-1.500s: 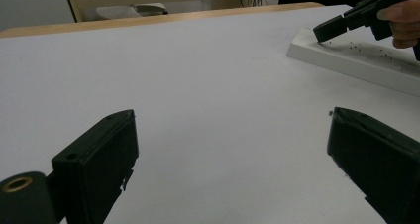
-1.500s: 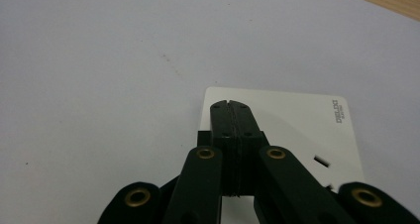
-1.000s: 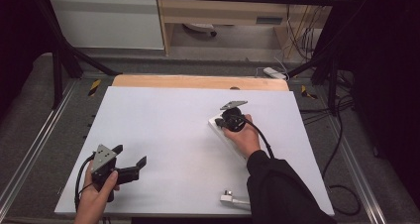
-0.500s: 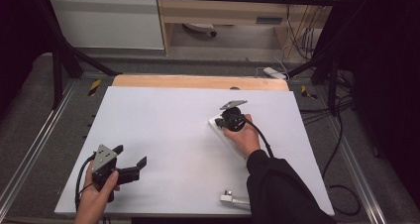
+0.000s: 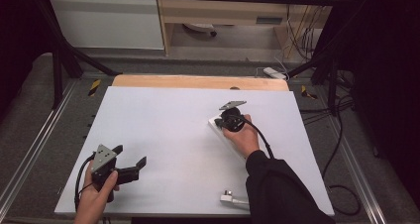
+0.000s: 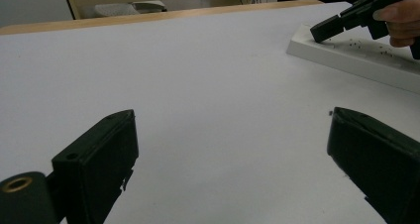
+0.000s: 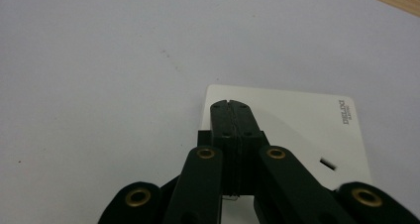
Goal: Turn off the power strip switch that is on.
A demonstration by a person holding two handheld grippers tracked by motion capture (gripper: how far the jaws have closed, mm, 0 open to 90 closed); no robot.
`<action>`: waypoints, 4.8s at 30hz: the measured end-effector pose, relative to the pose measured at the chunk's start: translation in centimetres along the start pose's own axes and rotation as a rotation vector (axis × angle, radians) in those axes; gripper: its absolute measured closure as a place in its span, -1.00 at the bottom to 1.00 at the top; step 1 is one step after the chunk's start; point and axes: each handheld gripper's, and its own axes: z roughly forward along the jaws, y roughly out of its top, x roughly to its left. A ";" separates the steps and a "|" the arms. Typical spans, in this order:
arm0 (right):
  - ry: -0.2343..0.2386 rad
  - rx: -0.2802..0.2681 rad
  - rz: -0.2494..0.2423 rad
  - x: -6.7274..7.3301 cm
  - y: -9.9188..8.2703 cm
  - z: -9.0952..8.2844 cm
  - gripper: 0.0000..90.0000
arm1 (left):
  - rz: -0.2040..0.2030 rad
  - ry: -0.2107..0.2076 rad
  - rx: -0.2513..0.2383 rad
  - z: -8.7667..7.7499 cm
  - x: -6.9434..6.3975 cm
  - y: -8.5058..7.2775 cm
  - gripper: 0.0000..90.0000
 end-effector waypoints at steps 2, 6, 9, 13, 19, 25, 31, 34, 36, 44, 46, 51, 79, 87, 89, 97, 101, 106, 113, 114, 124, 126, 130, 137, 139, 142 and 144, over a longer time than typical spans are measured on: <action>0.002 -0.002 0.001 0.0 0.0 0.0 1.00 | 0.000 -0.001 0.000 0.0 0.0 0.0 -0.88; 0.003 -0.003 0.003 0.1 0.0 0.1 1.00 | 0.000 0.000 0.000 0.0 0.0 0.0 -0.88; 0.004 -0.005 0.002 0.1 0.0 0.1 1.00 | 0.000 -0.001 0.000 0.0 0.0 0.0 -0.88; 0.005 -0.005 0.001 0.0 0.0 0.0 1.00 | 0.000 -0.001 0.000 0.0 0.0 0.0 -0.88; 0.008 -0.007 0.004 0.1 0.1 0.1 1.00 | -0.001 0.000 0.000 0.0 0.0 0.0 -0.88; 0.009 -0.008 0.004 0.1 0.1 0.0 1.00 | -0.002 0.000 0.000 0.0 0.0 0.0 -0.88; 0.012 -0.013 0.008 0.1 0.2 -0.1 1.00 | -0.001 -0.003 0.001 0.0 0.1 0.0 -0.88; 0.013 -0.015 0.009 0.0 0.3 -0.1 1.00 | -0.001 -0.004 0.001 0.0 0.0 0.0 -0.88; 0.013 -0.017 0.006 0.0 0.3 0.0 1.00 | -0.003 -0.003 0.001 0.0 0.0 0.0 -0.88; 0.013 -0.017 0.008 0.1 0.4 0.0 1.00 | -0.003 -0.003 0.001 0.0 0.1 0.0 -0.88; 0.015 -0.016 0.006 0.2 0.4 0.0 1.00 | -0.003 -0.003 0.001 0.0 0.1 0.0 -0.88; 0.020 -0.025 0.023 0.1 0.5 0.0 1.00 | -0.004 -0.003 0.001 0.0 0.1 0.0 -0.88; 0.038 -0.100 0.070 -0.1 0.9 -0.5 0.84 | -0.001 -0.004 0.002 0.0 0.1 0.0 -0.88; 0.038 -0.124 0.073 -0.2 1.0 -0.8 0.62 | -0.002 -0.003 0.002 0.0 0.1 -0.1 -0.88; 0.037 -0.129 0.078 -0.2 1.1 -0.8 0.55 | -0.002 -0.002 0.002 0.0 0.1 -0.1 -0.88; 0.028 -0.147 0.086 -0.3 1.3 -1.2 0.31 | -0.003 -0.004 0.003 0.0 0.1 -0.1 -0.88; 0.012 -0.159 0.094 -0.4 1.4 -1.4 0.11 | -0.004 -0.003 0.004 0.0 0.2 -0.1 -0.88; -0.008 -0.172 0.106 -0.6 1.5 -1.8 -0.11 | -0.006 -0.002 0.002 0.0 0.2 -0.1 -0.88; -0.041 -0.195 0.104 -0.7 1.8 -2.4 -0.40 | -0.007 -0.001 0.004 0.0 0.2 -0.1 -0.88; -0.047 -0.198 0.103 -0.8 1.8 -2.5 -0.46 | -0.007 -0.001 0.003 0.0 0.2 -0.1 -0.88; -0.093 -0.214 0.112 -1.2 2.1 -3.2 -0.76 | -0.007 0.001 0.004 0.0 0.2 -0.1 -0.88; -0.099 -0.216 0.115 -1.3 2.1 -3.4 -0.79 | -0.007 0.001 0.004 0.0 0.2 -0.1 -0.88; -0.091 -0.194 0.121 -1.4 2.2 -3.5 -0.87 | -0.007 -0.002 0.006 0.0 0.2 -0.1 -0.88; -0.084 -0.198 0.120 -1.5 2.3 -4.1 -0.93 | -0.006 -0.002 0.009 0.0 0.2 -0.2 -0.88; -0.085 -0.199 0.119 -1.5 2.4 -4.3 -0.92 | -0.005 -0.002 0.009 0.0 0.2 -0.2 -0.88; -0.091 -0.205 0.120 -1.5 2.5 -4.6 -0.92 | -0.006 -0.001 0.010 0.0 0.2 -0.2 -0.88; -0.091 -0.206 0.125 -1.5 2.6 -4.7 -0.92 | -0.007 -0.001 0.011 0.0 0.2 -0.2 -0.88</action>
